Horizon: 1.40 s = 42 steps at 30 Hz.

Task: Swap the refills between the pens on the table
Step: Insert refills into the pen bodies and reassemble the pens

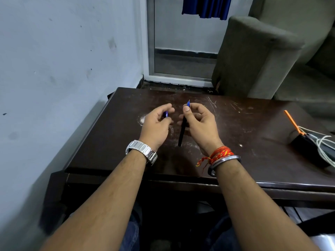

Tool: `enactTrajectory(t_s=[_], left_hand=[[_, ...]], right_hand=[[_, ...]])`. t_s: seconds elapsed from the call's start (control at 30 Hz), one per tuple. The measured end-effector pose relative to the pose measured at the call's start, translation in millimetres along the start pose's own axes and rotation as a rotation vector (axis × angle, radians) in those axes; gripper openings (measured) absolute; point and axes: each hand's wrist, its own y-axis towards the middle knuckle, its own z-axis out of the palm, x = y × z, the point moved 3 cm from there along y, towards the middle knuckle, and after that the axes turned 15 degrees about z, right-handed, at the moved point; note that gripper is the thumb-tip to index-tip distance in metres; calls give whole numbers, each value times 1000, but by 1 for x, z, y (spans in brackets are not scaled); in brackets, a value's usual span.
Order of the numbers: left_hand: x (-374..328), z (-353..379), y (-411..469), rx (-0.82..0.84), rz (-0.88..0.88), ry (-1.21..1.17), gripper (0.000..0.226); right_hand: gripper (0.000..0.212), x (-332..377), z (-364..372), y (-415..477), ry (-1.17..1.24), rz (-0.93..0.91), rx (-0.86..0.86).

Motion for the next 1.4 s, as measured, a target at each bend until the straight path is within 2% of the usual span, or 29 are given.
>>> enactTrajectory(t_s=[0.1,0.2,0.27,0.37,0.5,0.67,0.8,0.93,1.03,1.17,1.4], left_hand=[[-1,-6,3,-114,9,-200,41],[-2,-13,5,-237,33,-300,32],[-4,-15,4,-278,57,-347,29],[-7,-18,3,-293,70,-386,28],[-9,-17,2,-260,50,-385,29],[-6,-19,3,-230,47,-343,31],[-3,-18,3,-173,75,-206,31],[-2,-15,1,-75,131,-40,20],[-5,-10,-2,-24,112,-72,10],[-6,-10,-3,-21,42,-164,19],[-2,-5,-6,87,-27,-88,15]], right_hand=[[10,-2,4,-1,-72,47,92],[8,-8,9,-1,-280,73,196],[10,-9,12,-5,-300,103,278],[9,-5,16,-12,-298,130,358],[10,-3,17,-15,-300,141,379],[12,-2,17,-17,-281,146,367],[13,-3,18,-17,-299,170,349],[25,-2,20,-19,-211,214,352],[43,2,22,-21,-165,214,327],[58,7,21,-22,-20,235,241],[52,15,6,-16,142,223,15]])
